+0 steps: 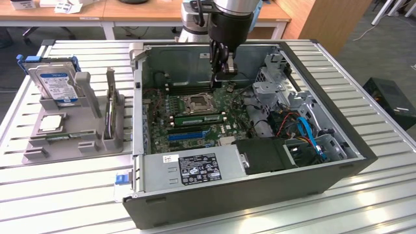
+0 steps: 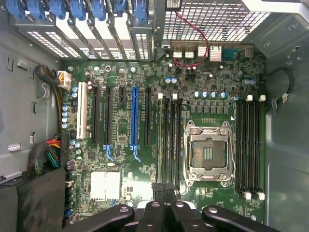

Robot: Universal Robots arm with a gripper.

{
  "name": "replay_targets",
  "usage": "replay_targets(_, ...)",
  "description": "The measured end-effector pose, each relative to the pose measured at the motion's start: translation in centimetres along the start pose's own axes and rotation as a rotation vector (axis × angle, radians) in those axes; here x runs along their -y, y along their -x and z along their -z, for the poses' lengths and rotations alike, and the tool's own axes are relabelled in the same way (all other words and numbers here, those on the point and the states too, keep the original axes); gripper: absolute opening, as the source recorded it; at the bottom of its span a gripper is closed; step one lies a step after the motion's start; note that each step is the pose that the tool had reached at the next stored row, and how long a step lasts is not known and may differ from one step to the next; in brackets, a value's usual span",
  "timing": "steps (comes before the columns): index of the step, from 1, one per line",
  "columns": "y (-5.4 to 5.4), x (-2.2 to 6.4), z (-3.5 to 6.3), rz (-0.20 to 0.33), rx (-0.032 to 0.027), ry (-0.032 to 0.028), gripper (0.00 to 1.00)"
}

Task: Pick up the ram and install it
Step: 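Press down the ram until it locks into place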

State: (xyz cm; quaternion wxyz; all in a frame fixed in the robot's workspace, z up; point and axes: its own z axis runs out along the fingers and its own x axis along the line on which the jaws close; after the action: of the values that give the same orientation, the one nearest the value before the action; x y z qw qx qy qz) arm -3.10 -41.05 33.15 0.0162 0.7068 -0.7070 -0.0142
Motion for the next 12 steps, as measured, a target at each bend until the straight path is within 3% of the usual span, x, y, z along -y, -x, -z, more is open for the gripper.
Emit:
replay_targets(7, 0.0, 1.38, 0.06, 0.000, 0.0000, 0.0000, 0.11)
replay_targets(12, 0.0, 1.62, 0.07, 0.000, 0.0001, 0.0000, 0.11)
